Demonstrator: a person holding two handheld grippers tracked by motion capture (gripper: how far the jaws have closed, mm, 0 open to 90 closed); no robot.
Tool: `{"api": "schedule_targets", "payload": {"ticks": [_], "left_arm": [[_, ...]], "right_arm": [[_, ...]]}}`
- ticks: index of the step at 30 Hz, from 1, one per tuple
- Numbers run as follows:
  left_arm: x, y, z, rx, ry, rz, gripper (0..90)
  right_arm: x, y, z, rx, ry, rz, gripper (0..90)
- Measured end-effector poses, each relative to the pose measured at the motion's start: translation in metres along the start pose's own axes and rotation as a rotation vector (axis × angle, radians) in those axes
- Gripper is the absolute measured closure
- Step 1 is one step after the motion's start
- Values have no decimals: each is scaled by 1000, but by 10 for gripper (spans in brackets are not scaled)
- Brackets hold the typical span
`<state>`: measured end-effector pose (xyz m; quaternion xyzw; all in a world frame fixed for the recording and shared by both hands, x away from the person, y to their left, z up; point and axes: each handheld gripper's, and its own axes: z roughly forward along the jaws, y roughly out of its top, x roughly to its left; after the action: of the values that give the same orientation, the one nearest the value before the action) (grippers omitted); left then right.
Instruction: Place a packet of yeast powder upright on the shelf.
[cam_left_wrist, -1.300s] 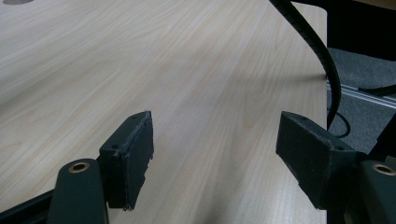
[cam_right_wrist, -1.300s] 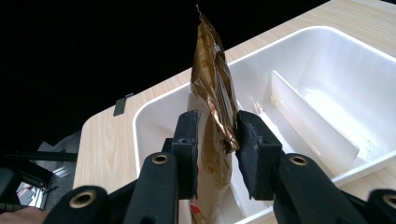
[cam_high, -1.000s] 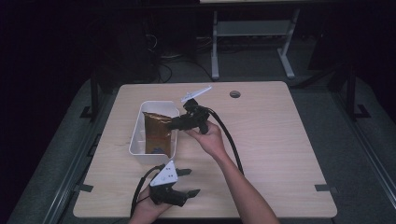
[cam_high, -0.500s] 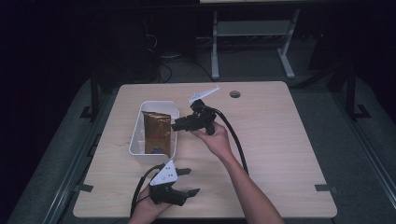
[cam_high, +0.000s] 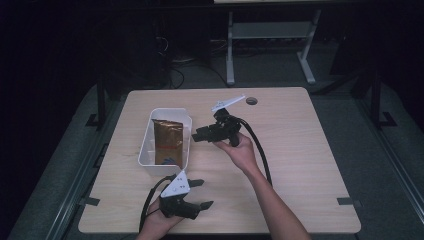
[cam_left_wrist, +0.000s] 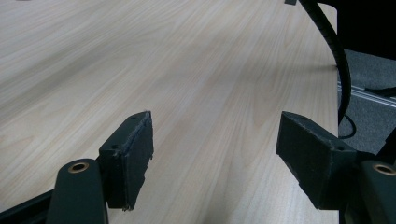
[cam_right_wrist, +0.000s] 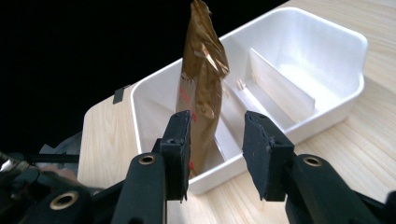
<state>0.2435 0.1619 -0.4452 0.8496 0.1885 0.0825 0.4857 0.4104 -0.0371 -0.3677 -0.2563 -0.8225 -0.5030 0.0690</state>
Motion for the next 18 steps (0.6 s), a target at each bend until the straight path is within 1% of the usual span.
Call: {"api": "schedule_targets", "payload": {"ticks": [11, 18], "left_arm": [[1, 0, 0, 1, 6, -5, 255], [2, 0, 0, 4, 9, -10, 248]], "right_arm": [[-7, -15, -20, -12, -12, 17, 586], [-12, -29, -34, -23, -18, 43, 575]]}}
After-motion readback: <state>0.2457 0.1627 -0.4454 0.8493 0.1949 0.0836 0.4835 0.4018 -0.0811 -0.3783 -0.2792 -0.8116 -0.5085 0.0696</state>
